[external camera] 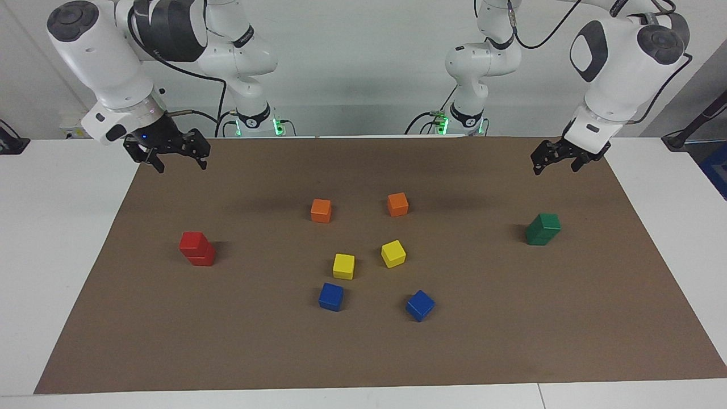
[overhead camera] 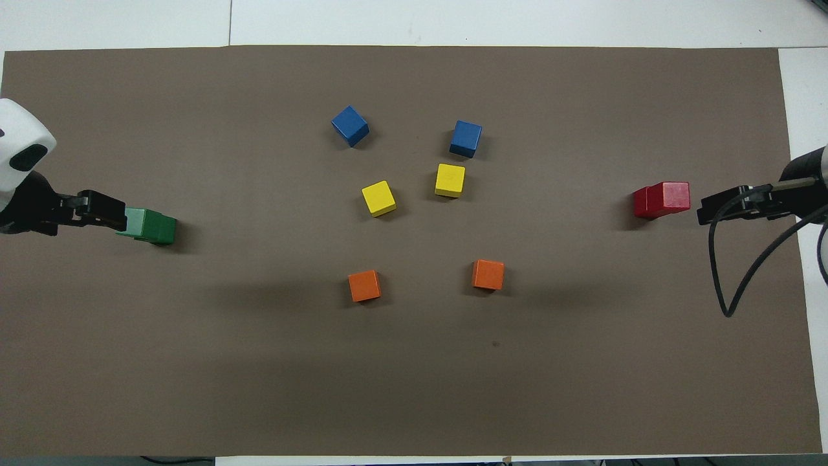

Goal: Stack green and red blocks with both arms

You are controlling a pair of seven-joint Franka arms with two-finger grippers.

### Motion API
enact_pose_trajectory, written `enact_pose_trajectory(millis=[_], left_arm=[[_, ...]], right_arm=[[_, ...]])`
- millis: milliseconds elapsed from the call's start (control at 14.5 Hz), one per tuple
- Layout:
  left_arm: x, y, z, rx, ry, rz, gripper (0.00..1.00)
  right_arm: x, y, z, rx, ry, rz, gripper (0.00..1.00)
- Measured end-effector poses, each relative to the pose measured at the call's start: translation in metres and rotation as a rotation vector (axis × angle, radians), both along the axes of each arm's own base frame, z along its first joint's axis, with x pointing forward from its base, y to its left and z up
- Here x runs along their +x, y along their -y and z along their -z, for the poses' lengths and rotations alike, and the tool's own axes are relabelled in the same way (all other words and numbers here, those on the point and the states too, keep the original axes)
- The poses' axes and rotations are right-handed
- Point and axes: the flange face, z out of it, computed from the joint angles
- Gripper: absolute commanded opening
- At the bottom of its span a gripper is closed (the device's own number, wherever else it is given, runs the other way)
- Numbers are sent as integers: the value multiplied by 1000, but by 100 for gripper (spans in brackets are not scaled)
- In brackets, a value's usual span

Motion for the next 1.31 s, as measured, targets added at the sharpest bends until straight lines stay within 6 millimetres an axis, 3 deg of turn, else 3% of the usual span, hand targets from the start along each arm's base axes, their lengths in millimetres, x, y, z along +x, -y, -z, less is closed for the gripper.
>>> enact_pose_trajectory(millis=[1310], left_arm=[[1, 1, -9, -17, 15, -4, 100]], right_arm=[[3, 3, 1, -55, 17, -12, 100]])
